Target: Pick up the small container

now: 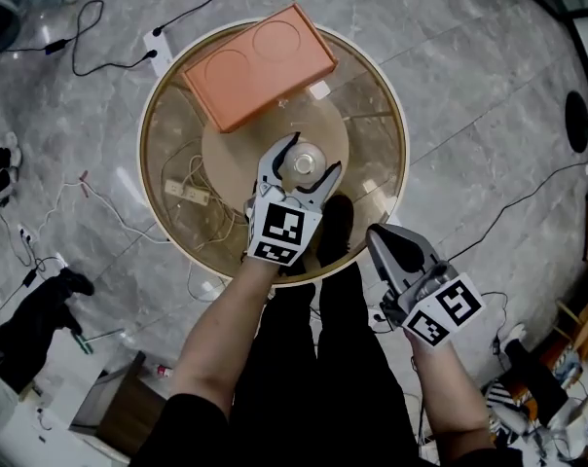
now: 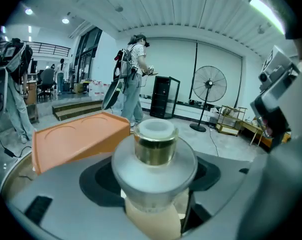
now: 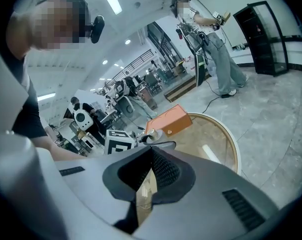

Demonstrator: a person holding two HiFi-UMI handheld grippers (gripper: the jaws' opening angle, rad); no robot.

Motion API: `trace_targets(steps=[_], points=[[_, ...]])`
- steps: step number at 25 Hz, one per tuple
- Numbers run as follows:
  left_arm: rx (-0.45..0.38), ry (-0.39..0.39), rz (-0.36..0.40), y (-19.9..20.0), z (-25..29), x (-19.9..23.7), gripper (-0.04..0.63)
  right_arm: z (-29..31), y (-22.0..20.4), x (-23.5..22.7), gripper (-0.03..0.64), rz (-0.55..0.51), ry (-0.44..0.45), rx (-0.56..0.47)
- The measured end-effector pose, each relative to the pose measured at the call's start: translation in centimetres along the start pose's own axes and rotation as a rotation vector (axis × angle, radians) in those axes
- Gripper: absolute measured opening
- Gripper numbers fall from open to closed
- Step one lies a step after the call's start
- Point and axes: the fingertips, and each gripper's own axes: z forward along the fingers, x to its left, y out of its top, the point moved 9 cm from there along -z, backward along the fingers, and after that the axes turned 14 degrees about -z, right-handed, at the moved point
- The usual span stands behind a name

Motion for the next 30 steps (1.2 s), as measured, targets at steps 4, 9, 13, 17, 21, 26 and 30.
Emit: trace_targets(steps=[4, 9, 13, 17, 21, 26, 30], points=[[0.007, 0.003, -0.014, 3.8, -5.5, -1.4, 0.344, -1.2, 3.9, 3.0, 0.014, -0.014, 0.004, -0.015], [-0.039, 0.018, -0.023, 10.9, -13.9, -3.7, 0.344, -3.6, 9.8, 8.1, 0.014, -0.042, 0.031, -0.033], [-0.091, 0.054, 0.014, 16.0, -20.9, -6.7, 0.344, -6.3, 13.5, 13.5, 0.014, -0.09, 0.063, -0.042], [-0.115, 0.06, 0.03, 19.6, -26.5, -8.9, 0.344, -8.3, 15.9, 18.3, 0.014, -0.106, 0.072, -0.056], [-0.122, 0.027, 0.012, 21.0, -31.4, -10.5, 0.344, -10.0, 16.9, 21.5, 0.014, -0.134, 0.069, -0.082], [-0.111, 0.042, 0.017, 21.0, -35.5, -11.8, 0.344, -11.8, 17.7, 23.8, 0.014, -0.146, 0.038, -0.103], [-0.116, 0.063, 0.011, 20.7, -37.7, -12.3, 0.344, -12.7, 18.3, 24.5, 0.014, -0.171, 0.037, -0.122]])
